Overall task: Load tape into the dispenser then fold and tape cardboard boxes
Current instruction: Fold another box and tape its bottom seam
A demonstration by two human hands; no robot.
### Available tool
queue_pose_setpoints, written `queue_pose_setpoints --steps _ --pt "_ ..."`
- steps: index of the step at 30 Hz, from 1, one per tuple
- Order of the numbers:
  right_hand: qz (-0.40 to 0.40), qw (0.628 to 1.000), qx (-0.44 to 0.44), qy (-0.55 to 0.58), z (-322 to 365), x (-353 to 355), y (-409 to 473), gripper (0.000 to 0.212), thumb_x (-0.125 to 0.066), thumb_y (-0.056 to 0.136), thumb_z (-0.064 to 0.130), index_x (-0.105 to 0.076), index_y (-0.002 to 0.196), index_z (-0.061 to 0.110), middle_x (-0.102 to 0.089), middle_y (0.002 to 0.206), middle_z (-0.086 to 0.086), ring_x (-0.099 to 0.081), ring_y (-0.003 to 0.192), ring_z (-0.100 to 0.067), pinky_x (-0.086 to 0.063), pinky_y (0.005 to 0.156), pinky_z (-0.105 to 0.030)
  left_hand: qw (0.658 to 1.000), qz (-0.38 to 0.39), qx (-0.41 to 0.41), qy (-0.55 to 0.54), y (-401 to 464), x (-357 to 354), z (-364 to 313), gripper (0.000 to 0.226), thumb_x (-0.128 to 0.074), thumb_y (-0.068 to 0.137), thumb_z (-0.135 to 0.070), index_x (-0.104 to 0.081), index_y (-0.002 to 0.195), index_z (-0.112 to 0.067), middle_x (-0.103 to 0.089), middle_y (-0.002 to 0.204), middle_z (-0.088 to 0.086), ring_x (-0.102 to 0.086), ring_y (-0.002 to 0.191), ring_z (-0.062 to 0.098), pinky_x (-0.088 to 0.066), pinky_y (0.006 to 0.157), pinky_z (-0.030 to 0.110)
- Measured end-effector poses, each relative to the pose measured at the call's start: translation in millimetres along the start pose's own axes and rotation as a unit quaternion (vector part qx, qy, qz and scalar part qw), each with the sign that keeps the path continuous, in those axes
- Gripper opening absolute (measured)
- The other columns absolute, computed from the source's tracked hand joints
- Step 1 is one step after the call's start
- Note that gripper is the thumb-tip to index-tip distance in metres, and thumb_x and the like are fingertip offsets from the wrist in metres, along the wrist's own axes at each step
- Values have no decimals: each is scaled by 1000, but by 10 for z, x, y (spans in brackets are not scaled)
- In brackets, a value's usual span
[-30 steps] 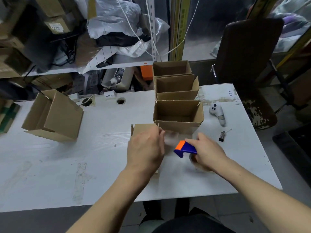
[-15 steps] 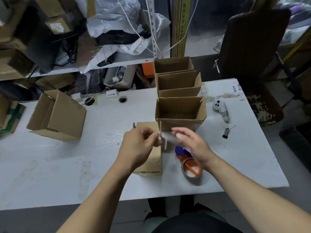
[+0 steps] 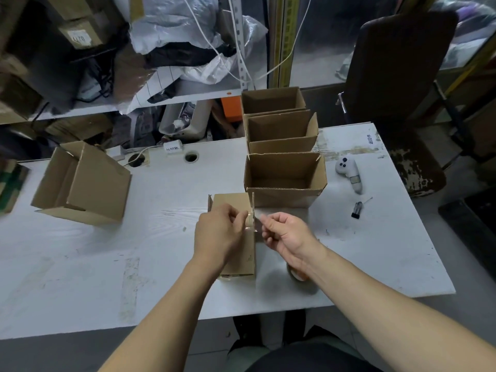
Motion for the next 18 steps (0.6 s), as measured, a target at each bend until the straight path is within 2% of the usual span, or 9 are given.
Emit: queue_pose_setpoints --steps 2,4,8,11,13,15,18 --pt "-20 1000 1 4 -52 -11 10 16 -71 97 14 -62 84 9 -61 69 -5 -55 62 -12 -46 60 -23 994 -18 -39 96 -19 -68 -55 33 -54 103 -48 -68 98 -18 -75 93 5 -68 92 34 -46 73 37" --pt "-39 999 3 0 -98 -19 25 17 -69 99 15 -62 85 9 -60 68 -3 -54 62 -11 -44 62 -24 982 -37 -75 172 -23 -119 -83 35 -46 107 -47 -61 97 -18 -72 92 8 -68 89 35 -37 66 36" --pt "-78 997 19 -21 -136 5 78 17 -68 101 17 -63 86 9 -59 67 0 -52 63 -9 -45 61 -23 959 -77 -176 208 10 -205 -82 34 -62 97 -38 -51 72 -19 -59 61 7 -60 58 32 -28 49 31" --pt "-95 994 29 -41 -195 17 120 19 -69 100 17 -63 83 9 -58 66 1 -51 64 -10 -44 60 -22 947 -124 -217 204 -7 -202 -51 35 -63 93 -39 -49 70 -18 -55 58 8 -56 57 33 -36 45 34" --pt "-101 993 35 -55 -227 30 138 20 -68 101 18 -64 83 9 -58 65 1 -51 65 -10 -45 60 -22 958 -129 -165 195 20 -170 35 40 -70 88 -51 -56 84 -13 -59 74 10 -58 71 35 -43 55 40" --pt "-105 991 44 -67 -233 25 132 19 -66 102 19 -65 86 8 -59 67 1 -52 65 -9 -46 61 -21 970 -120 -77 195 48 -136 165 63 -68 84 -66 -58 110 -9 -61 98 12 -56 90 37 -46 71 46" --pt "-110 988 56 -97 -269 -12 170 19 -62 104 21 -65 91 8 -63 72 1 -56 67 -8 -48 63 -22 986 -75 37 143 25 -162 355 92 -55 86 -78 -41 145 -9 -51 139 14 -48 123 38 -44 95 52"
Point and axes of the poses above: each hand's wrist, its own y-axis towards the middle knuckle, its own x-axis out of the back of the hand, z = x × y, the point moved 5 cm from there along y, towards the middle knuckle
